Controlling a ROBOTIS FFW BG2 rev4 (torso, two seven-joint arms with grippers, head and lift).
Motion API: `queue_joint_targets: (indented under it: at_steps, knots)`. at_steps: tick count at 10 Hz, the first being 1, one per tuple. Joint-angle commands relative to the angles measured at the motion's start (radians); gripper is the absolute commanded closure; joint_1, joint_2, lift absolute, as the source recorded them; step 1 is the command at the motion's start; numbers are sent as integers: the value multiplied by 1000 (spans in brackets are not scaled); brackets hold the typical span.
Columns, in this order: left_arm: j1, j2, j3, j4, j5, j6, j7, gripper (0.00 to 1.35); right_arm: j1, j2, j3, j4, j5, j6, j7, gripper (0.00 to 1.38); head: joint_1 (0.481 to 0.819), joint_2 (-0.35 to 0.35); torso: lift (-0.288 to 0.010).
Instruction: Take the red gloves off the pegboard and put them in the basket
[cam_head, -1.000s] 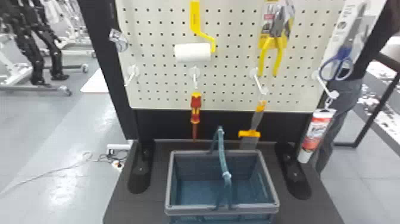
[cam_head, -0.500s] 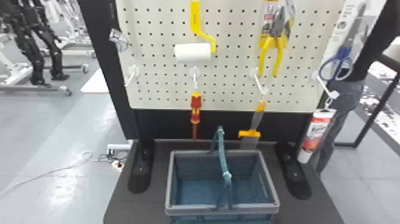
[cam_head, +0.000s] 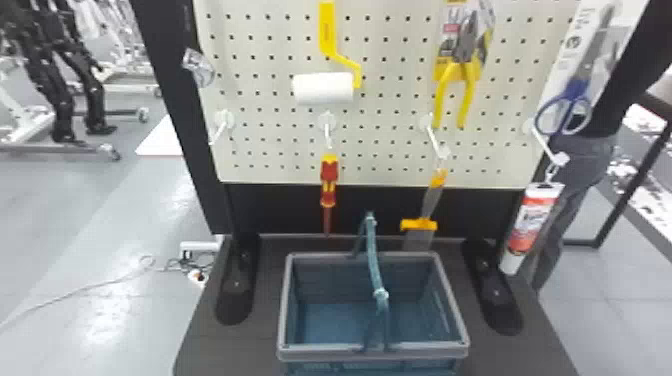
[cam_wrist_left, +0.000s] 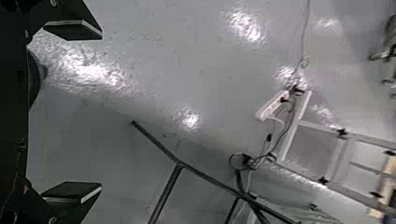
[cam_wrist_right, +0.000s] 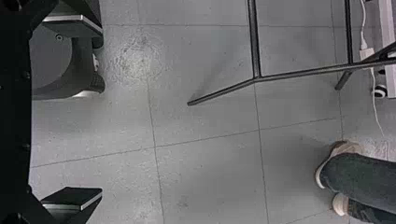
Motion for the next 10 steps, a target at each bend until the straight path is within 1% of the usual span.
queue_joint_targets:
  at_steps: [1, 2, 3, 4, 5, 6, 7, 8, 9, 10]
  knots:
    - [-30, 13, -3, 0, -18, 124, -5, 142, -10, 0, 0, 2, 37, 12, -2, 90, 549, 0, -100]
    - [-41, 19, 13, 0, -20, 192, -9, 142, -18, 3, 0, 3, 80, 15, -18, 90, 549, 0, -100]
    - [-43, 20, 13, 0, -26, 190, -14, 142, -21, 6, 0, 3, 89, 29, -27, 91, 549, 0, -100]
    - [-40, 20, 13, 0, -32, 164, -17, 142, -21, 6, 0, 3, 88, 26, -27, 91, 549, 0, -100]
    - [-36, 17, 13, 0, -64, 115, -18, 142, -19, 6, 0, 3, 85, 19, -24, 90, 549, 0, -100]
    - [-33, 11, 17, 0, -123, 60, -9, 142, -21, 3, 0, 3, 92, 21, -15, 90, 549, 0, -100]
    - [-35, 11, 36, 0, -169, 74, -9, 142, -21, 2, 0, 3, 91, 42, -13, 90, 549, 0, -100]
    - [-35, 16, 36, 0, -135, 129, -17, 142, -18, 0, 0, 6, 83, 44, -13, 90, 549, 0, -100]
    - [-21, 13, 37, 0, -107, 132, -17, 142, -10, 0, 0, 6, 86, 44, -10, 90, 549, 0, -100]
    - [-9, 8, 57, 0, -89, 164, -17, 142, -1, -1, 0, 3, 79, 44, -7, 91, 549, 0, -100]
